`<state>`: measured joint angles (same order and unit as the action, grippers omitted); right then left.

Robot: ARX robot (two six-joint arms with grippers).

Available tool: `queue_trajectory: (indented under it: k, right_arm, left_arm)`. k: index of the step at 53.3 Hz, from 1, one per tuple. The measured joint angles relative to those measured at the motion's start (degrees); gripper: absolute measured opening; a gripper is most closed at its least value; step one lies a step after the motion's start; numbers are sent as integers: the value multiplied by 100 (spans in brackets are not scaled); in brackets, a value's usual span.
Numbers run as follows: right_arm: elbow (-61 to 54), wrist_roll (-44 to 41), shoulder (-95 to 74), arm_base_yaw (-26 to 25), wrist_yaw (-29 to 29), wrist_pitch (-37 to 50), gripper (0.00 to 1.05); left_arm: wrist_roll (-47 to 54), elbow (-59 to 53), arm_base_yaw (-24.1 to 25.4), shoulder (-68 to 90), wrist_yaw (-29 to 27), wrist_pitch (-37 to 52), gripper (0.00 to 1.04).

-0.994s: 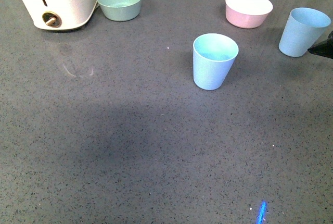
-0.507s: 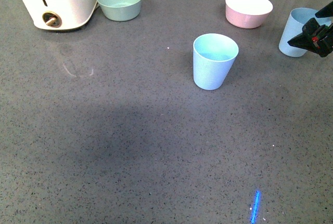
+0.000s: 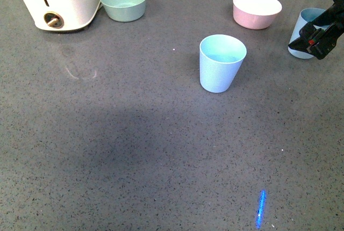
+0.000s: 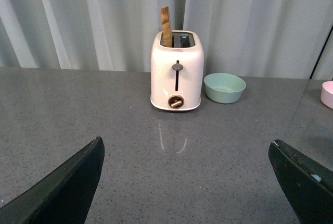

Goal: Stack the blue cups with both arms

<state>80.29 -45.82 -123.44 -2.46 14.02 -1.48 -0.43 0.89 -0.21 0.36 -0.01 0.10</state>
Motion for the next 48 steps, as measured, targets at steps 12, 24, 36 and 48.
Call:
queue_trajectory:
  k: [12, 24, 36, 48]
  right_arm:
    - [0, 0, -59, -59, -22, 15, 32]
    - [-372, 7, 415, -308, 492, -35, 2]
    - [-1220, -356, 1921, -546, 1849, -994, 2]
    - [-1694, -680, 3130, -63, 2538, -1707, 2]
  left_arm:
    - [0, 0, 0, 0, 0, 0, 96]
    - [2, 0, 0, 0, 0, 0, 96]
    - [2, 0, 0, 0, 2, 0, 96]
    - [2, 0, 0, 0, 0, 0, 96]
